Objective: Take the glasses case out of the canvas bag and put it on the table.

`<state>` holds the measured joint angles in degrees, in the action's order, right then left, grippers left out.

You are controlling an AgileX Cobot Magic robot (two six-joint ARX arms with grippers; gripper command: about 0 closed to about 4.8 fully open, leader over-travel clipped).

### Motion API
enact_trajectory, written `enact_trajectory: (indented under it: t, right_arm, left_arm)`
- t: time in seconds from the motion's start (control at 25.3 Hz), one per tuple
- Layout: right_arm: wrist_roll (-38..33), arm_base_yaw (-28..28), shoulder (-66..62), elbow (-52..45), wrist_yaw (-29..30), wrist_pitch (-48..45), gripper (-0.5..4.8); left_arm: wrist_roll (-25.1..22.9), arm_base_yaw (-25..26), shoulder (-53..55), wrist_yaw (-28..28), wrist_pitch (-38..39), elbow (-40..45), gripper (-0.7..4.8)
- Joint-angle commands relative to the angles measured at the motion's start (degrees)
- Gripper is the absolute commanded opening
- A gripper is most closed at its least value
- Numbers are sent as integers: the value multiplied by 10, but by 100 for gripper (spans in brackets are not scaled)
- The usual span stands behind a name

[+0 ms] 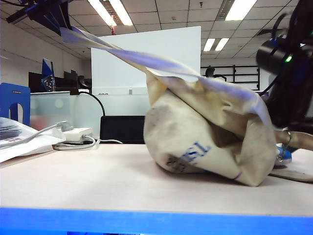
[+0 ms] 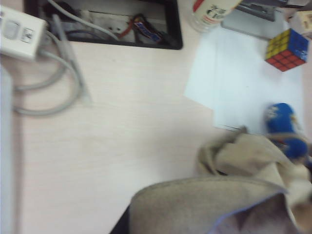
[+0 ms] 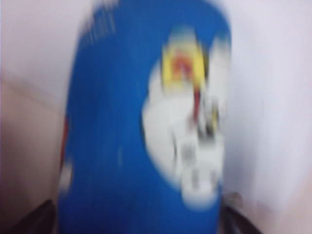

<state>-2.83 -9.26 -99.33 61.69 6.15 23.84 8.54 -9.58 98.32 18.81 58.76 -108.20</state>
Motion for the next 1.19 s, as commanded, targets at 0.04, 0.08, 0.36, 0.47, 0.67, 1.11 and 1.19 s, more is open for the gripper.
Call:
enact_trajectory:
  t: [0.04,0.08,0.36,0.47,0.67,1.11,1.19]
  right_arm:
    - [-2,0,89,5,5,-7,445]
    - [-2,0,114,5,4,-16,445]
    - [-23,1,273,28,2,-31,444]
    - [-62,0,325,29,20,-12,440]
    - [-73,0,388,29,87,55,432]
    - [-70,-23,460,20,118,146,269]
    - [-68,-31,478,10,118,134,269]
  left_arm:
    - [-16,5,-5,-68,-11,-2,-1]
    - [-16,8,-5,-80,-11,-2,-1]
    - [29,43,-14,-83,-63,-2,-1]
    - [76,80,-32,-68,-116,-2,-1]
    - [159,158,-63,17,-257,-2,-1]
    - [243,131,-66,242,-361,-3,15]
    - [169,87,-66,240,-253,-1,85]
